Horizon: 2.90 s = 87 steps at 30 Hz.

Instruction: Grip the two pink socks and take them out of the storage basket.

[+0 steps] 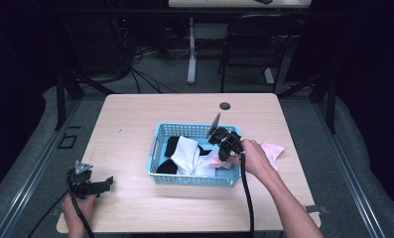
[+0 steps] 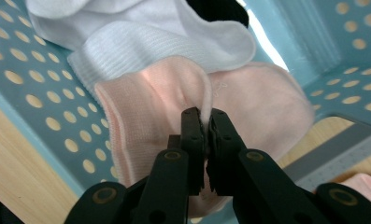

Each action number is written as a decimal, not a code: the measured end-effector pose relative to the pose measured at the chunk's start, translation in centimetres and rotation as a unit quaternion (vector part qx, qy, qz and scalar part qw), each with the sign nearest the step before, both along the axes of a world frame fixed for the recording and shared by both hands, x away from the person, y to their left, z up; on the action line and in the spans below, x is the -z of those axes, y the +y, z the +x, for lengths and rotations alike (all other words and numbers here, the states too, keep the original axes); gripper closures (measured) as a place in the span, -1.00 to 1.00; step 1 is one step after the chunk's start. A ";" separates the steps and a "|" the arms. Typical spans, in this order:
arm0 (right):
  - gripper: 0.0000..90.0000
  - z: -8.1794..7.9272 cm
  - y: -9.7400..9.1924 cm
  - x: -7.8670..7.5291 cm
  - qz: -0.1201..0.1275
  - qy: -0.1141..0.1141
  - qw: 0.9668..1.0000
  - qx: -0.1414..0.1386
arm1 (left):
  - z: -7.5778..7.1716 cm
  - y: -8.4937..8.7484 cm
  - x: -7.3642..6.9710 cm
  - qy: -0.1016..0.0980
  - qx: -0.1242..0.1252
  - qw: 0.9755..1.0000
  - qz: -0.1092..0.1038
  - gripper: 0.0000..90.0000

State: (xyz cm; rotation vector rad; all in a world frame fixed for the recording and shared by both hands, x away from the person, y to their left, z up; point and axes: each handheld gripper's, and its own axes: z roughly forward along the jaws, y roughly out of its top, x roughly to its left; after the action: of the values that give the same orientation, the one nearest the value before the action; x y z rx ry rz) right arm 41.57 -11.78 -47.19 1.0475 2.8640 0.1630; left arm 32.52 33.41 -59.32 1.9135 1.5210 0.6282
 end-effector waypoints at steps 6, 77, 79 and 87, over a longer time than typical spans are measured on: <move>0.91 0.1 -0.5 -1.9 0.019 -0.015 1.000 0.007 | 0.0 0.0 0.0 0.000 0.000 1.000 0.000 -0.99; 0.90 -0.1 -13.6 -5.0 0.025 -0.084 0.986 0.143 | 0.0 0.0 0.0 0.000 0.000 1.000 0.000 -0.99; 0.90 0.3 -14.2 -3.0 0.026 -0.067 0.985 0.155 | 0.0 0.0 0.0 0.000 0.000 1.000 0.000 -0.99; 0.88 0.9 -15.3 0.7 0.038 -0.035 0.983 0.177 | 0.0 0.0 0.0 0.000 0.000 1.000 0.000 -0.99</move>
State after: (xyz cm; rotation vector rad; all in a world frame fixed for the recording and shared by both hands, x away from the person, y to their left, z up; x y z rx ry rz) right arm 42.51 -27.04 -47.88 1.5109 2.5738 0.2761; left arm 32.53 33.41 -59.32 1.9128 1.5211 0.6284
